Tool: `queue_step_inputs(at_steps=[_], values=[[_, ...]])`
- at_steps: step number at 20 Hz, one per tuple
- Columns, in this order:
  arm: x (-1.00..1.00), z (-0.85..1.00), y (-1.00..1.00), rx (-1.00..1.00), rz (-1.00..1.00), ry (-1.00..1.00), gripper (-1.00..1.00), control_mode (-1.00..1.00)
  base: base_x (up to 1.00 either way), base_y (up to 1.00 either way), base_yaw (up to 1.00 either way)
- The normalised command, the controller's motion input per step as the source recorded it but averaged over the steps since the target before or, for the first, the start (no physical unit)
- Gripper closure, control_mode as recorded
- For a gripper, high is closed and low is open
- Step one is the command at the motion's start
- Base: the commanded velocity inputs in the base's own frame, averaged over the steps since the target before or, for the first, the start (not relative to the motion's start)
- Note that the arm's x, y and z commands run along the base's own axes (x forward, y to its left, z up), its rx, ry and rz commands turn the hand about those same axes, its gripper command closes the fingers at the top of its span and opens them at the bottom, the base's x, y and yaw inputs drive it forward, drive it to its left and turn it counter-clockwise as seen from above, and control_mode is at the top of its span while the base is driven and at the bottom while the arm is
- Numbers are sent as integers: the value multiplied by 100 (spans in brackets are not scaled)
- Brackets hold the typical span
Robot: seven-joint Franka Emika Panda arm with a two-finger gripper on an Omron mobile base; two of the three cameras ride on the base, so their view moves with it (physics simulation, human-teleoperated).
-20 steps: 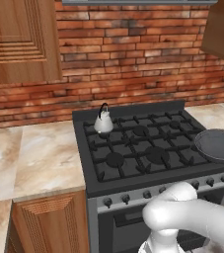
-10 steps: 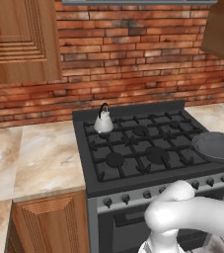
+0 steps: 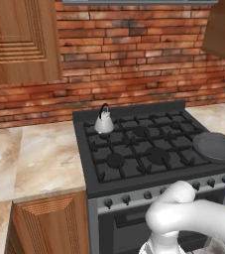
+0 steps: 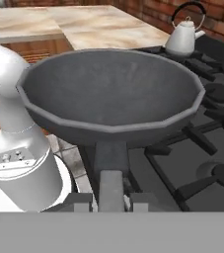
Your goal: Pick the pan from the cabinet and place it on the stove. Then turn on the stove burner for the pan.
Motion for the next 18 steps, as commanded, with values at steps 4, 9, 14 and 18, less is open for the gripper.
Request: queue_step_inputs(at_steps=[4, 9, 14, 18], values=[[12, -27, -8, 0, -20, -5, 100, -100, 0, 0, 0], [18, -26, -4, 0, -22, 0, 100, -100, 0, 0, 0], [23, -28, -2, 0, -20, 0, 100, -100, 0, 0, 0], [25, -28, 0, 0, -17, 0, 100, -100, 0, 0, 0]])
